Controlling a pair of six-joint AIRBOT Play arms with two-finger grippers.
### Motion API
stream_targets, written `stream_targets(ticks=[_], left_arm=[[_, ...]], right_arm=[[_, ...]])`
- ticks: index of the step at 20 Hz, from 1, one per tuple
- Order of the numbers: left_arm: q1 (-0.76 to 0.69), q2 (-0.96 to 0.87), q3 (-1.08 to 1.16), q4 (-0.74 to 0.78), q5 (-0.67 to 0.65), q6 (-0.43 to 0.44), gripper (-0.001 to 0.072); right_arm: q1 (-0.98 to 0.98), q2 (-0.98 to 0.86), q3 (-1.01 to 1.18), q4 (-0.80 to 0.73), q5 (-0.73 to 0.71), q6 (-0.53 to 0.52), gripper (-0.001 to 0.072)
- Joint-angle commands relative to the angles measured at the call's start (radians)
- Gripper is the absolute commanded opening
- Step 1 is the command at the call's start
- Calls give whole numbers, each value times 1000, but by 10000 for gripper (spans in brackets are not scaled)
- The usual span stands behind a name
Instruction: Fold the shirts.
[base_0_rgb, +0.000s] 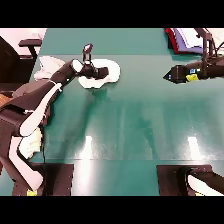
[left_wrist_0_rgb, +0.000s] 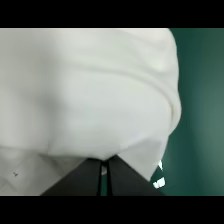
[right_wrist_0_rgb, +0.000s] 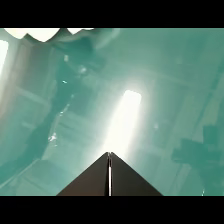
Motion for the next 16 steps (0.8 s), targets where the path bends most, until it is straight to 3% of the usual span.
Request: stream_targets(ticks=[1,5,8,13,15,16], left_arm=[[28,15,142,31,-143,35,23],[48,208,349,105,-280,160,23],[34,411,373,116,-352,252,22],[-32,527,358,141,-679,272,23],[-74,526,264,141,-697,273,24],[-93,524,193,141,-687,273,93]], right_arm=[[0,0,64,3,22,-1,15],[0,0,243,3,50,-1,15],[0,14,369,2,58,-1,15],[0,59,488,2,58,0,15],[0,81,493,1,60,0,15],[0,89,493,2,64,0,15]])
